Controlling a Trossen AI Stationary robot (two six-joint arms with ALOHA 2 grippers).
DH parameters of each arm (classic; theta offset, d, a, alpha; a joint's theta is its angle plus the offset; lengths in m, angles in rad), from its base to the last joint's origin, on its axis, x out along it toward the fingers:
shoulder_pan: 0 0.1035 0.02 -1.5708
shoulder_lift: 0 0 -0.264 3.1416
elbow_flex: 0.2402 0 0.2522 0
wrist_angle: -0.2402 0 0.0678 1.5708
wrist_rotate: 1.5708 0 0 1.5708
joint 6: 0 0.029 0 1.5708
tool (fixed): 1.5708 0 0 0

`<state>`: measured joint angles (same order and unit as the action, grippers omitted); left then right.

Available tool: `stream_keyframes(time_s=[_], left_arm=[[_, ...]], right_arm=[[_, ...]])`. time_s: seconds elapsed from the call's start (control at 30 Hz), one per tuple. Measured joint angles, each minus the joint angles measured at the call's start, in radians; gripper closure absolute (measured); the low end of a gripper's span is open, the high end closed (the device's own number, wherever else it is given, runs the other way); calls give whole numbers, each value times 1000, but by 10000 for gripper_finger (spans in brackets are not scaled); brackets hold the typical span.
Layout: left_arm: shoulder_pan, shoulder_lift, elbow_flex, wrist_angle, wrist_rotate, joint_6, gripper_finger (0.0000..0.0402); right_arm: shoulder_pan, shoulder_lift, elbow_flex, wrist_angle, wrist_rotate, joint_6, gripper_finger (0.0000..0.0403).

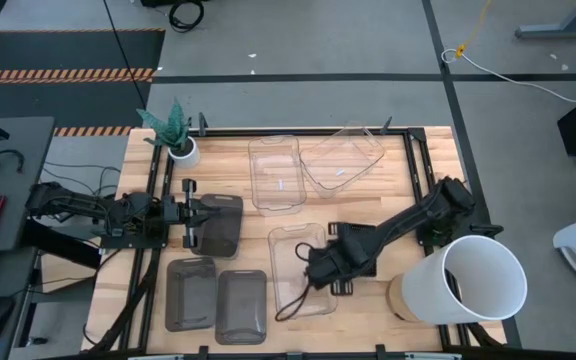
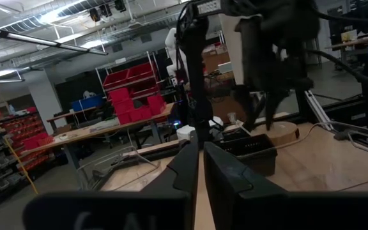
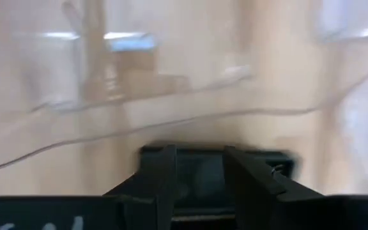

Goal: Stack baskets by color
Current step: Stack the bottom transparent bin on the top left transparent bin

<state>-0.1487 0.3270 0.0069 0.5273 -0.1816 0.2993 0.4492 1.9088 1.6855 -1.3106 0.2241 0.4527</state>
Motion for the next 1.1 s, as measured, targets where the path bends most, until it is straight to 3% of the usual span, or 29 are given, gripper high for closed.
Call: stream_keyframes(time_s=[0.2,0.7,1.1], left_arm=[[0,0,0,0,0,0,373],[0,0,0,0,0,0,366],[0,0,0,0,0,0,369]], right_arm=[[-46,-3,0,2,176,-80,269],[-253,-58,0,97,116,-277,270],[-328,-69,0,250,73,-358,269]])
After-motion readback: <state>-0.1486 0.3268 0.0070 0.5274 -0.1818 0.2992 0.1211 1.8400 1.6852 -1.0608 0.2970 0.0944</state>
